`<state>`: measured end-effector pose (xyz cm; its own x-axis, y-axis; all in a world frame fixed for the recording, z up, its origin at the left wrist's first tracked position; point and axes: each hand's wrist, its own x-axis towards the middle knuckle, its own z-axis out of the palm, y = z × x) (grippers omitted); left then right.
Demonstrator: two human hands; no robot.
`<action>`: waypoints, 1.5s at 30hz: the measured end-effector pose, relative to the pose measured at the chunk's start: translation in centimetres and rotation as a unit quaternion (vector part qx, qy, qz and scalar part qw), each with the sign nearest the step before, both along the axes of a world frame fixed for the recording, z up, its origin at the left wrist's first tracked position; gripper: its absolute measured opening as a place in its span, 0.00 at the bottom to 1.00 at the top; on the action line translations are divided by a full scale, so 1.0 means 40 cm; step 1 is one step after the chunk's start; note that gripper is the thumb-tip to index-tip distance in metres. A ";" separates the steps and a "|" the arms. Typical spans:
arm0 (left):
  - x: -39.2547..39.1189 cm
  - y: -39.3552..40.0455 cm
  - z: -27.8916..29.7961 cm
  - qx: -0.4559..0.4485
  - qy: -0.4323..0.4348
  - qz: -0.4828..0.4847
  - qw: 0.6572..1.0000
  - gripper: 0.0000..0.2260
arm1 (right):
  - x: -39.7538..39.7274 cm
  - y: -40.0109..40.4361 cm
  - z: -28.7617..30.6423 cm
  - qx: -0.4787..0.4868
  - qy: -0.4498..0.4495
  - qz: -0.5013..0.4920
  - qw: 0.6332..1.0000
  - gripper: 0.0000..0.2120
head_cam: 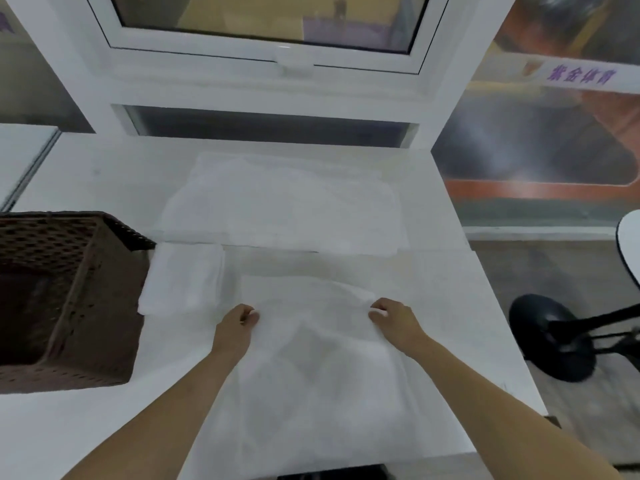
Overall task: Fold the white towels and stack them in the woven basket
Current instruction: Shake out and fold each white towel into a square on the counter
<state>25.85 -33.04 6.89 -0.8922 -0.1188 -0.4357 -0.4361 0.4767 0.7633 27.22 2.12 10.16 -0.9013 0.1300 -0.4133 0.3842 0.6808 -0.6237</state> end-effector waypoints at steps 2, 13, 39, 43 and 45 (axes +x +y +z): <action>-0.017 0.003 -0.037 -0.025 -0.021 -0.021 0.999 0.07 | -0.028 -0.007 -0.048 0.010 -0.009 0.011 1.000 0.05; -0.050 0.007 -0.115 -0.080 -0.056 -0.016 0.995 0.11 | -0.115 0.009 -0.195 0.040 -0.007 0.078 0.996 0.07; -0.248 -0.010 -0.111 -0.090 0.091 0.040 0.991 0.07 | -0.292 0.049 -0.194 0.000 0.043 -0.094 0.995 0.05; -0.276 0.005 -0.139 -0.067 0.097 0.040 0.992 0.07 | -0.309 0.062 -0.221 0.038 0.048 -0.069 0.996 0.05; -0.282 0.006 -0.146 -0.074 0.096 0.040 0.992 0.08 | -0.310 0.066 -0.230 0.042 0.039 -0.061 0.996 0.04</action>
<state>14.59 -32.79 1.04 -0.9423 -0.2418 -0.2316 -0.3304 0.5592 0.7603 14.84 4.75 0.95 -0.9058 0.2721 -0.3249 0.4196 0.6828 -0.5980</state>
